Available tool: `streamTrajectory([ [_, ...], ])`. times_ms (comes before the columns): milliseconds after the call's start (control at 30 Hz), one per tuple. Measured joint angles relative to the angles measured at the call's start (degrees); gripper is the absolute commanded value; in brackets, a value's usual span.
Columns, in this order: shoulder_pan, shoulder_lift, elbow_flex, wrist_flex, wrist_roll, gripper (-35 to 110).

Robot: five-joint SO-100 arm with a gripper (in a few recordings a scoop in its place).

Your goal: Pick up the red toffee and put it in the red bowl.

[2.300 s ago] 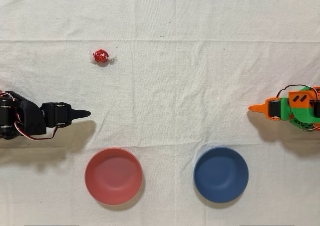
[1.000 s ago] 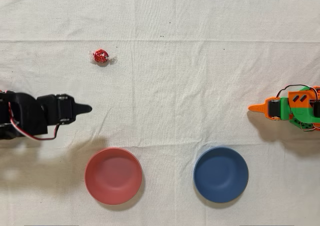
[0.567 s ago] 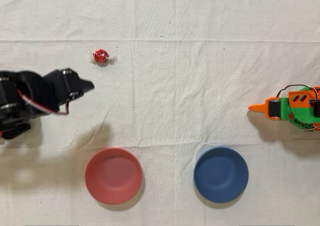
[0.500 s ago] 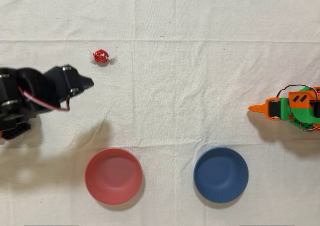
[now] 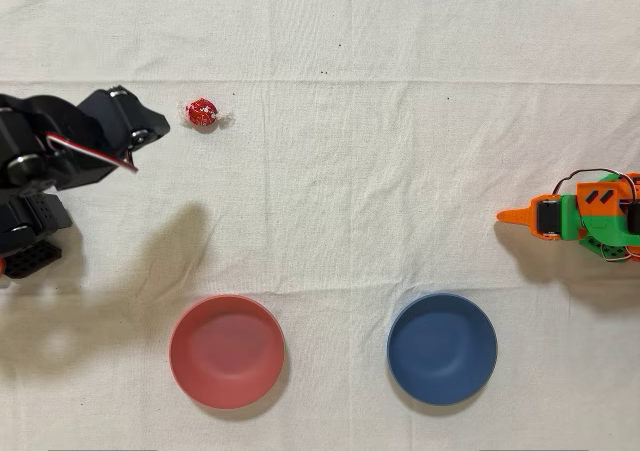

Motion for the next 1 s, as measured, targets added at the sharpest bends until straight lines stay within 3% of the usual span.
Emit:
streamTrajectory([
  [500, -1.23, -9.05, 3.25, -6.15, 3.08, 1],
  [700, -0.7, -10.99, 3.08, -2.9, -11.25, 5],
  [1000, -0.79, -10.99, 3.96, -5.01, -16.79, 24],
])
